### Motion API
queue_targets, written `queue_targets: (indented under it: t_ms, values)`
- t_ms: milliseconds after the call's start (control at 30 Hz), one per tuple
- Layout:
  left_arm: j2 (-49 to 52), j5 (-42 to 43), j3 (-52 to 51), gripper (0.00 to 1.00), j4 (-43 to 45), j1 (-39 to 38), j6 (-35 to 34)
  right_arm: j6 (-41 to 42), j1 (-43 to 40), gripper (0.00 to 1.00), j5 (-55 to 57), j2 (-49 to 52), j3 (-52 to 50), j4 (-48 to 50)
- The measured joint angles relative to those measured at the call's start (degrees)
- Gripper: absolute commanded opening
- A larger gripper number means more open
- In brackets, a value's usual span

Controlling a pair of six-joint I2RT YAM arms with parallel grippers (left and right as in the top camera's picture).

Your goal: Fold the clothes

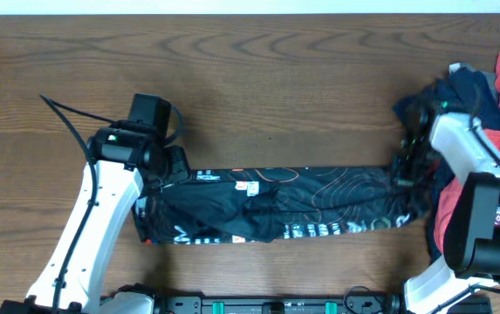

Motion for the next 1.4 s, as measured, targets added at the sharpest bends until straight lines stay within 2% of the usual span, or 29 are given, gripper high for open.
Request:
queue_targets:
  t_ms: [167, 433, 767, 1100, 1233, 1300, 1367, 1400]
  values:
    - [0.0, -0.4, 0.0, 0.66, 0.0, 1.0, 0.0, -1.0, 4.1, 0.01, -2.9, -0.2, 8.0, -5.6]
    - [0.0, -0.4, 0.0, 0.66, 0.0, 0.9, 0.0, 0.2, 19.8, 0.01, -9.2, -0.2, 8.2, -7.4]
    - [0.0, -0.4, 0.0, 0.66, 0.0, 1.0, 0.0, 7.3, 34.3, 0.01, -12.1, -0.2, 8.2, -2.3]
    - [0.0, -0.4, 0.0, 0.66, 0.0, 0.9, 0.0, 11.3, 40.3, 0.02, -13.6, -0.2, 8.2, 1.2]
    - [0.0, -0.4, 0.0, 0.66, 0.0, 1.0, 0.0, 11.7, 41.2, 0.07, -14.3, -0.2, 8.2, 2.1]
    - [0.0, -0.4, 0.0, 0.66, 0.0, 0.9, 0.0, 11.9, 41.8, 0.16, -14.4, -0.2, 8.2, 2.6]
    - [0.0, -0.4, 0.0, 0.66, 0.0, 0.9, 0.0, 12.2, 42.2, 0.2, -14.7, -0.2, 8.2, 3.2]
    - [0.0, -0.4, 0.0, 0.66, 0.0, 0.9, 0.0, 12.2, 42.5, 0.27, -15.1, -0.2, 8.2, 3.8]
